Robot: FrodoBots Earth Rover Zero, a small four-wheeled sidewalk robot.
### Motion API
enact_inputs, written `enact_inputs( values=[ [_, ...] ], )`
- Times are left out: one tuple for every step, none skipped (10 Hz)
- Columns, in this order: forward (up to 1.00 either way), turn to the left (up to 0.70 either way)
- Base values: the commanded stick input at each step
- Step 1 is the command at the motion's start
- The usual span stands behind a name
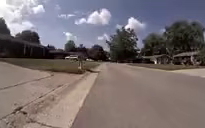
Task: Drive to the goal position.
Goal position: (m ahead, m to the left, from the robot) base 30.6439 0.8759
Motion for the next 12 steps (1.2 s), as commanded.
enact_inputs(
  values=[
    [1.00,0.00],
    [1.00,0.00],
    [1.00,0.00],
    [1.00,0.00],
    [1.00,0.00],
    [1.00,0.00],
    [1.00,0.00],
    [1.00,0.00],
    [1.00,0.00],
    [1.00,-0.36],
    [1.00,-0.37],
    [1.00,-0.35]
  ],
)
